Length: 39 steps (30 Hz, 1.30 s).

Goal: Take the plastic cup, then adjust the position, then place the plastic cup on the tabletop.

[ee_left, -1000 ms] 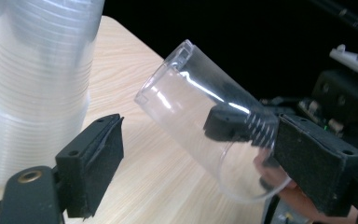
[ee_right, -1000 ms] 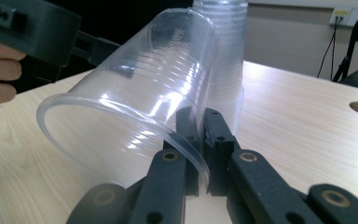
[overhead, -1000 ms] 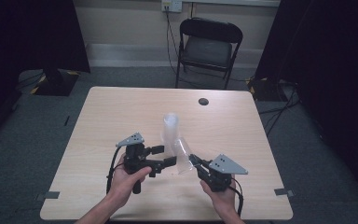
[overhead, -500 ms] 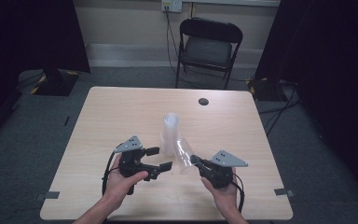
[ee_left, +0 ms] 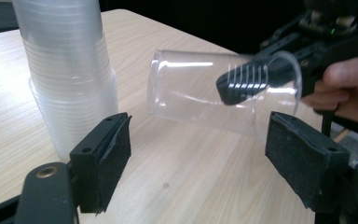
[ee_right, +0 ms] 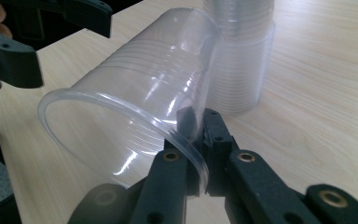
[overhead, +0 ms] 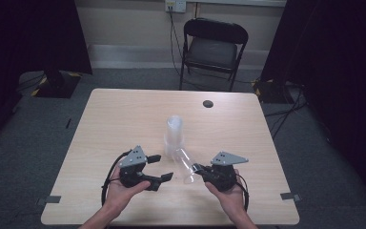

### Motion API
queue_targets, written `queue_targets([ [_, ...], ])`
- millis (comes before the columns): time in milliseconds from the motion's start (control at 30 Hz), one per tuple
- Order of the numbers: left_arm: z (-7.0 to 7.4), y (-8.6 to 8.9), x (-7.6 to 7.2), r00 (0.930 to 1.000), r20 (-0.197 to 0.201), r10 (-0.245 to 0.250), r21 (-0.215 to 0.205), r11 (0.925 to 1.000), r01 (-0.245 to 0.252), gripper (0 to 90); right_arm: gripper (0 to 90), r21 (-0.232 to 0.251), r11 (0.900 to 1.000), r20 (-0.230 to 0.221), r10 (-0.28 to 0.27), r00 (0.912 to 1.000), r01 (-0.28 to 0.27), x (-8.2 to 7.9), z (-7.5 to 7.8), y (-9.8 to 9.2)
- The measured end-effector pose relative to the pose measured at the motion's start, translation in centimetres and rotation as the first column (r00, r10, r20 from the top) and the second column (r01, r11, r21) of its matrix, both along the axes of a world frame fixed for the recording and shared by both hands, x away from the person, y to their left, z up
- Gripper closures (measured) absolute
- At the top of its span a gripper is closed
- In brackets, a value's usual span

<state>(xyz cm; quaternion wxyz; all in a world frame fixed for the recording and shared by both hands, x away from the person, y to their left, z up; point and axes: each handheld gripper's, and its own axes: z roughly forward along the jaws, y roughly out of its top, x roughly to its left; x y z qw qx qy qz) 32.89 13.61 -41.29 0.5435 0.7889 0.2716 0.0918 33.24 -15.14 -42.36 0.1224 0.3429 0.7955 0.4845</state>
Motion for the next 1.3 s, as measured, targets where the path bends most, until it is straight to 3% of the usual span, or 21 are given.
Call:
queue_targets([
  [100, -0.3, 0.2, 0.1, 0.9999, 0.012, -0.004, 0.022, 0.9998, 0.003, 22.2, 87.4, -0.004, 1.000, 0.005, 0.009, 0.9999, -0.009, 0.0, 0.3, 0.0],
  [200, -0.6, 0.1, -0.1, 0.9981, 0.061, 0.011, 0.053, 0.9985, -0.014, 22.4, 87.4, -0.012, 1.000, -0.010, 0.022, 0.9997, -0.022, 0.2, 0.4, -0.1],
  [367, -1.0, 0.0, -0.2, 0.9982, 0.060, -0.008, 0.077, 0.9971, 0.003, 22.2, 87.3, -0.022, 0.998, -0.101, 0.057, 0.9932, -0.060, 0.7, 0.1, -0.2],
  [467, -1.1, -0.1, -0.2, 0.9975, 0.067, -0.020, 0.087, 0.9961, 0.014, 21.2, 87.3, -0.027, 0.997, -0.125, 0.067, 0.9899, -0.071, 0.9, 0.0, -0.3],
  [567, -1.4, -0.1, -0.2, 0.9981, 0.035, -0.052, 0.101, 0.9938, 0.048, 18.6, 87.3, -0.047, 0.996, -0.151, 0.069, 0.9862, -0.077, 0.9, -0.1, -0.3],
  [700, -1.4, 0.0, -0.2, 0.9951, 0.057, -0.081, 0.105, 0.9917, 0.074, 15.7, 87.4, -0.046, 0.994, -0.176, 0.089, 0.9803, -0.099, 0.9, -0.1, -0.3],
  [800, -1.4, -0.1, -0.3, 0.9901, 0.094, -0.104, 0.146, 0.9852, 0.090, 16.1, 87.4, -0.063, 0.990, -0.213, 0.111, 0.9707, -0.127, 1.0, -0.2, -0.1],
  [1033, -1.6, -0.8, -0.6, 0.9795, 0.131, -0.153, 0.178, 0.9756, 0.129, 16.1, 87.5, -0.092, 0.975, -0.287, 0.168, 0.9431, -0.202, 1.0, -0.6, 0.6],
  [1167, -1.9, -1.5, -1.0, 0.9674, 0.145, -0.208, 0.216, 0.9607, 0.174, 16.0, 87.5, -0.099, 0.970, -0.300, 0.182, 0.9363, -0.220, 0.9, -0.6, 0.8],
  [1200, -1.9, -1.6, -1.1, 0.9622, 0.150, -0.227, 0.238, 0.9529, 0.188, 16.1, 87.5, -0.097, 0.970, -0.303, 0.185, 0.9349, -0.223, 0.9, -0.6, 0.8],
  [1300, -2.1, -2.2, -1.3, 0.9567, 0.142, -0.254, 0.241, 0.9462, 0.215, 15.8, 87.5, -0.093, 0.968, -0.313, 0.195, 0.9298, -0.234, 0.9, -0.6, 0.9],
])
